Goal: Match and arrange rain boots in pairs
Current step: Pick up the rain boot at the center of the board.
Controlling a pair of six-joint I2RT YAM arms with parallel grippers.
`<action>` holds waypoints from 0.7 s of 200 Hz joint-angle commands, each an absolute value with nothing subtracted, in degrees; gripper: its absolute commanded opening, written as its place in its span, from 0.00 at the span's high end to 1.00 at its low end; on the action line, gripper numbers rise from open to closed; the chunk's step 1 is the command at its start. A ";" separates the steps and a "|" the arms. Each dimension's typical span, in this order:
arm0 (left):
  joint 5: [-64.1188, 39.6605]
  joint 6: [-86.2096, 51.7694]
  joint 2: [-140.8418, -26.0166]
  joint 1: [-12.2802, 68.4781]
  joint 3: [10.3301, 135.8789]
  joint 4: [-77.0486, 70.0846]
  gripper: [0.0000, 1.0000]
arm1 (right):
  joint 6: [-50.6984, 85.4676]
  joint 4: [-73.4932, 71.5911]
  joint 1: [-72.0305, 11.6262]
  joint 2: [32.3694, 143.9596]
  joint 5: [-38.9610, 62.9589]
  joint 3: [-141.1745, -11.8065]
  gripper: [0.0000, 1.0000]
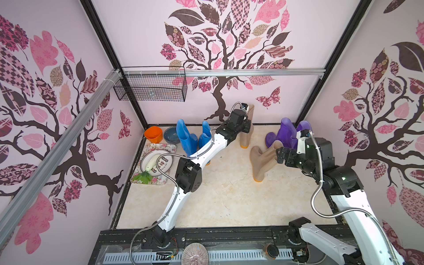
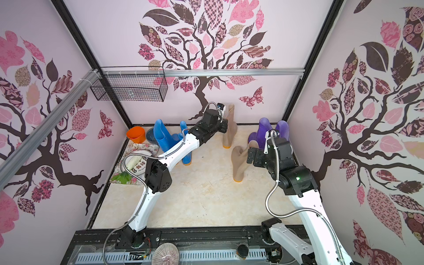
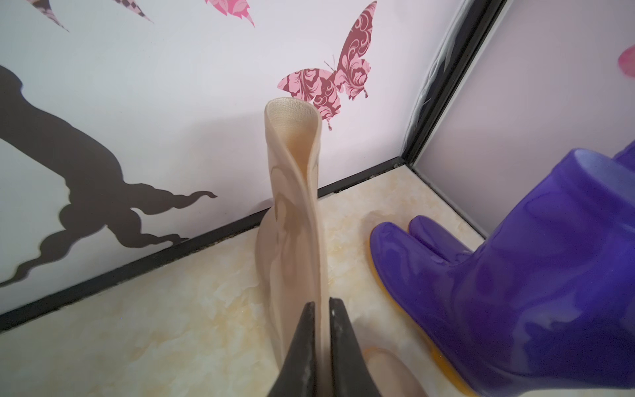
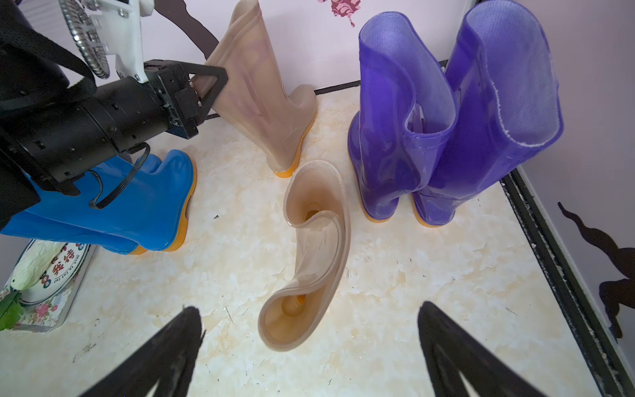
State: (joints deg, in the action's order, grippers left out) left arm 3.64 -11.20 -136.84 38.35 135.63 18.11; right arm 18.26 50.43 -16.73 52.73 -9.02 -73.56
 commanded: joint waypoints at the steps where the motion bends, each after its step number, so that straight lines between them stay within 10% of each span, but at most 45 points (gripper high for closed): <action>1: 1.55 -13.09 -137.85 37.40 137.54 15.50 1.00 | 19.53 52.46 -16.43 51.66 -10.10 -72.47 0.00; 140: 6.12 -14.85 -120.36 39.57 125.16 17.88 1.00 | 21.37 48.82 -16.44 50.16 -7.62 -69.15 0.00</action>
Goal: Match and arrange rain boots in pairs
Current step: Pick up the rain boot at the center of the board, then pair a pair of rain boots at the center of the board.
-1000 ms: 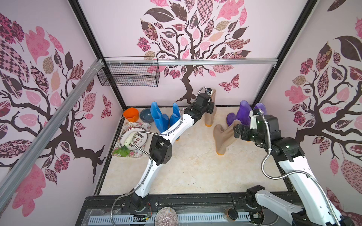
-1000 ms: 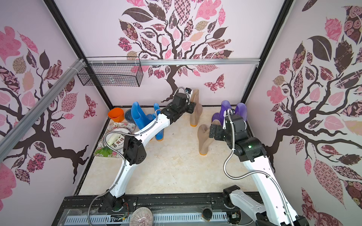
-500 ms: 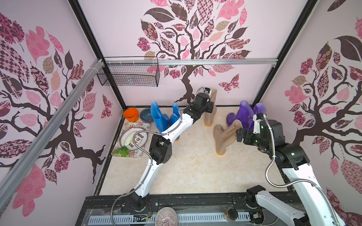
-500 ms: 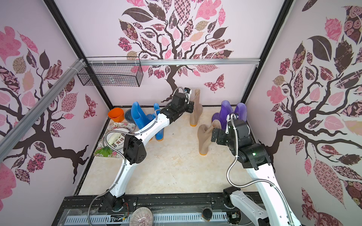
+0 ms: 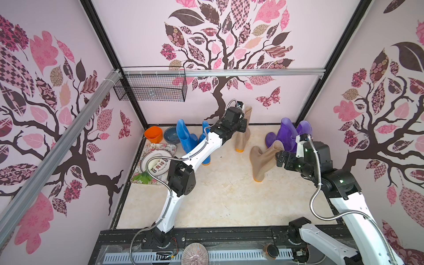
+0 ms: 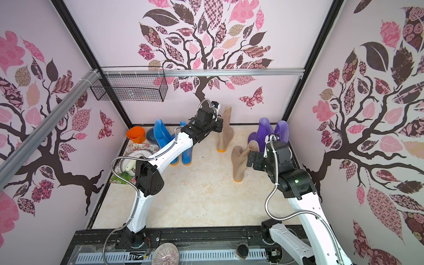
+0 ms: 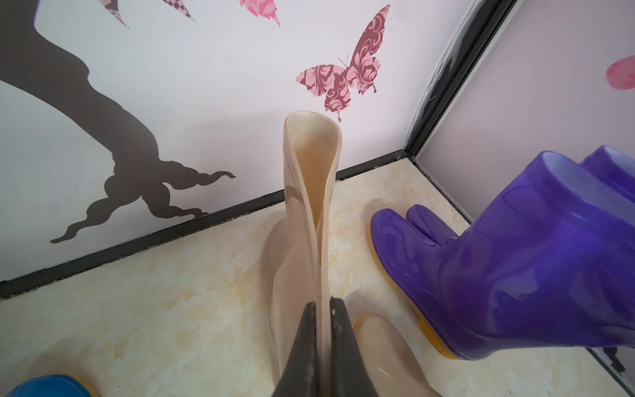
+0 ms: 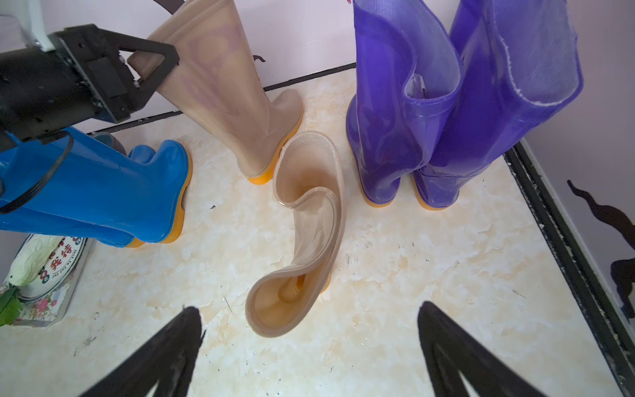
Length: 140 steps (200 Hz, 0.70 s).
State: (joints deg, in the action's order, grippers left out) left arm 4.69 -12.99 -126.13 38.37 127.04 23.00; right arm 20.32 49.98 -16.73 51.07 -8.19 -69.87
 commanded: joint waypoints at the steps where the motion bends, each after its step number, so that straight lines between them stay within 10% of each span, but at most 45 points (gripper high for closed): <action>1: 6.27 -14.90 -120.25 39.60 125.07 17.99 1.00 | 21.32 48.80 -16.44 50.13 -7.64 -69.07 0.00; 140: 11.51 -18.19 -104.09 46.71 101.08 12.04 1.00 | 20.02 49.31 -16.44 50.54 -7.22 -71.10 0.00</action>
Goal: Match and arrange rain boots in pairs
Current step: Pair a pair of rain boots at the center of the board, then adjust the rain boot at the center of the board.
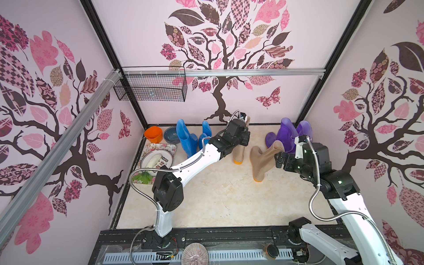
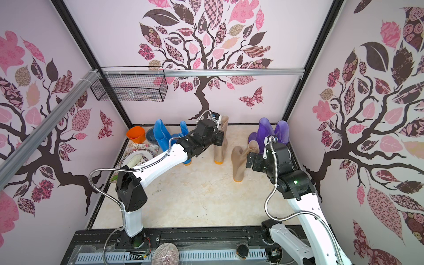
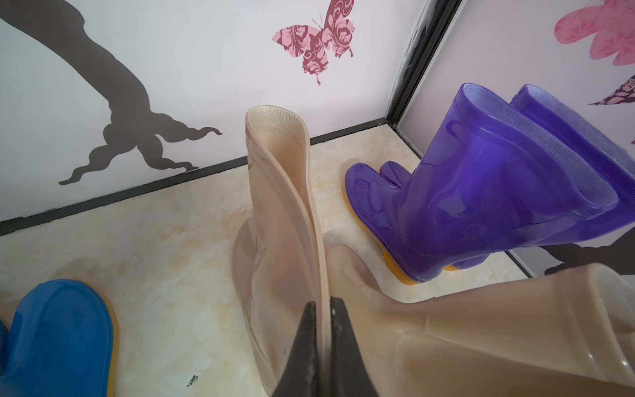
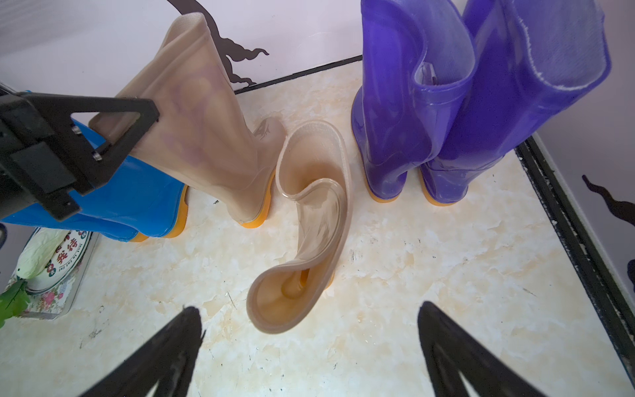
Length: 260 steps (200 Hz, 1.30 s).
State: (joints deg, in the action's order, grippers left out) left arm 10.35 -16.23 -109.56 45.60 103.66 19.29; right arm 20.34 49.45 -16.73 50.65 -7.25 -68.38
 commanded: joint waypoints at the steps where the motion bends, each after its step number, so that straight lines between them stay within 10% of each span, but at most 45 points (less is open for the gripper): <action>1: 11.55 -18.19 -104.03 46.73 101.03 12.00 1.00 | 19.99 49.31 -16.39 50.54 -7.26 -71.10 0.00; 260: 22.01 -23.16 -97.26 57.92 87.77 7.93 1.00 | 21.08 50.35 -16.44 52.15 -10.56 -71.10 0.00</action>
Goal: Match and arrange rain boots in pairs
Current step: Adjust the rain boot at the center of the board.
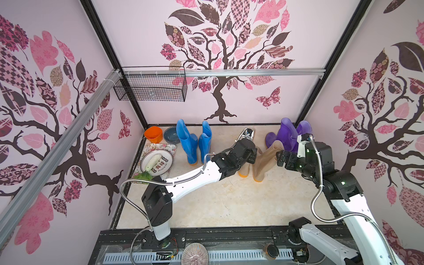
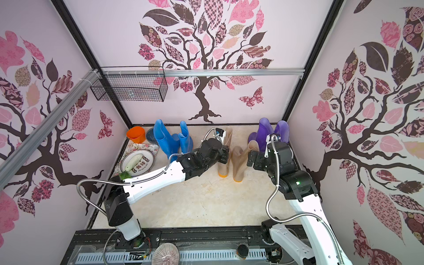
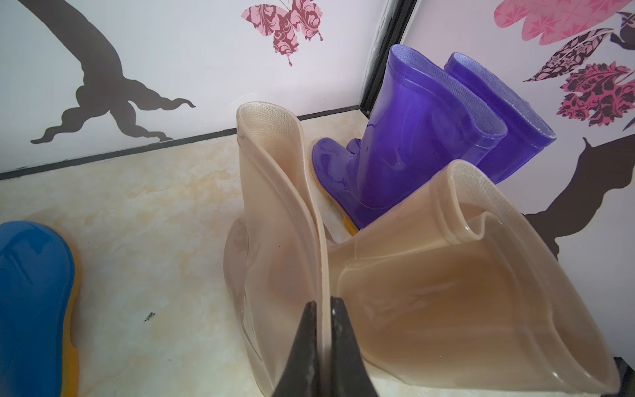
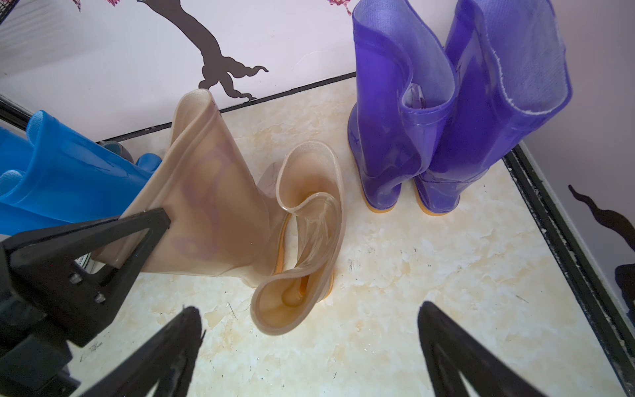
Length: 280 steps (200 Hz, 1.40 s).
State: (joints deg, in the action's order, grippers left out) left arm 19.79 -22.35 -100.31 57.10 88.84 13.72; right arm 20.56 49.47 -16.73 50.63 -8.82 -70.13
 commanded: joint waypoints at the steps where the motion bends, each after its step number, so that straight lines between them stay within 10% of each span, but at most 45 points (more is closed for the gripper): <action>1: 22.08 -23.18 -97.23 57.92 87.79 7.96 1.00 | 21.04 50.31 -16.44 52.22 -10.60 -71.02 0.00; 107: 21.98 -22.36 -95.27 58.01 85.16 5.69 1.00 | 20.40 45.39 -11.88 62.68 -6.80 -68.81 0.10; 153: 22.06 -20.11 -94.23 57.19 86.43 6.43 1.00 | 17.63 42.00 -11.07 66.96 2.24 -70.56 0.41; 202: 20.18 -16.18 -93.93 52.65 92.16 10.91 1.00 | 14.38 40.95 -11.07 69.18 4.55 -76.73 1.00; 280: 20.37 -9.70 -97.14 47.27 105.57 16.72 1.00 | 14.19 40.45 -13.03 79.77 11.54 -94.02 1.00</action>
State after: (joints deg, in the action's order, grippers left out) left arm 19.20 -12.19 -97.32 48.38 98.80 21.91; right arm 15.09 44.82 -11.88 76.01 9.19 -85.17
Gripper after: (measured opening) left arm 0.059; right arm 0.076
